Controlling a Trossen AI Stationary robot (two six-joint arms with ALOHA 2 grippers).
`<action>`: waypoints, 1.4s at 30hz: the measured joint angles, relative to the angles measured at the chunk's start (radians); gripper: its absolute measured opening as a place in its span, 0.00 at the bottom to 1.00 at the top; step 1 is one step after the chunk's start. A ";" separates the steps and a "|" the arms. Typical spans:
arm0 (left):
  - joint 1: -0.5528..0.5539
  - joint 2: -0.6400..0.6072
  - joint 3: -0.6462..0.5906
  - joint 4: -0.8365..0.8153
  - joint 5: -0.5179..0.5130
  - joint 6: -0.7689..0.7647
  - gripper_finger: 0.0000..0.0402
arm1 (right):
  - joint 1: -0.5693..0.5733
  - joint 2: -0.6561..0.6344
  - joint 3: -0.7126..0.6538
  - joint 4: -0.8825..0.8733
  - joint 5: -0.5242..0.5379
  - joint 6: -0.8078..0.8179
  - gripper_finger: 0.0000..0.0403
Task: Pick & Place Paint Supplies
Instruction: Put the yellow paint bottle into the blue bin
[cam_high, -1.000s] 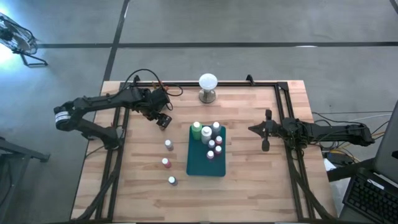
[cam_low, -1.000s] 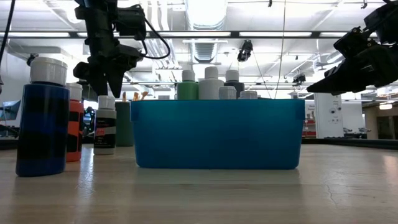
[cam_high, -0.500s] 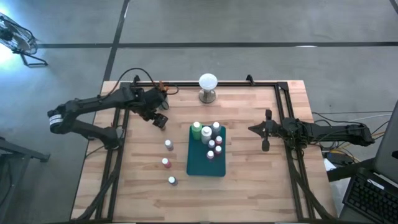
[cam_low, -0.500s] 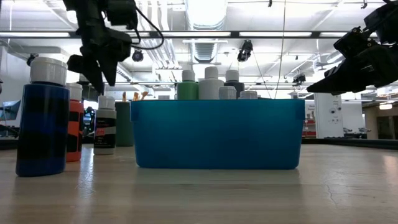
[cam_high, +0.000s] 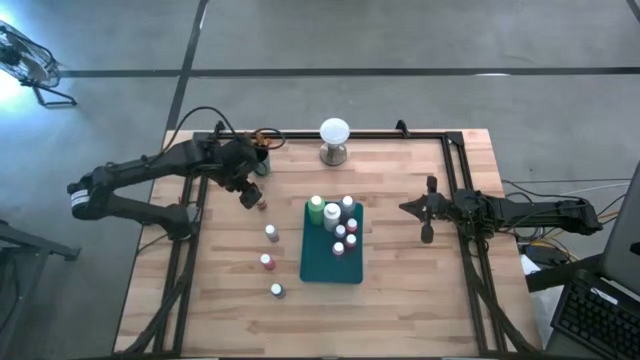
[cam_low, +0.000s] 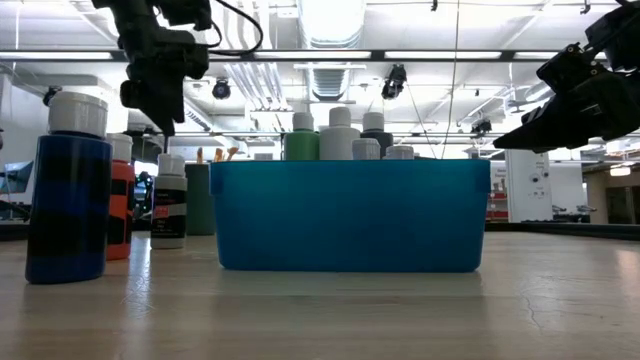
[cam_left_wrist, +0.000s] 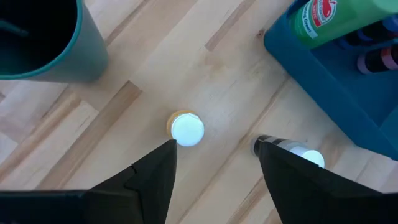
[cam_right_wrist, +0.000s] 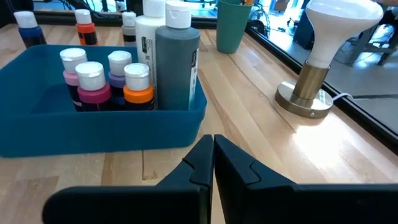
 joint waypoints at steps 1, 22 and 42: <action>0.000 0.000 0.000 0.000 0.000 -0.010 0.58 | 0.000 0.000 0.000 0.000 0.000 0.000 0.02; 0.001 0.194 0.000 0.005 -0.078 -0.149 0.58 | 0.000 0.000 0.000 0.000 0.000 0.001 0.02; 0.005 0.292 0.000 0.019 -0.084 -0.137 0.58 | 0.000 0.000 0.000 0.000 0.000 0.013 0.02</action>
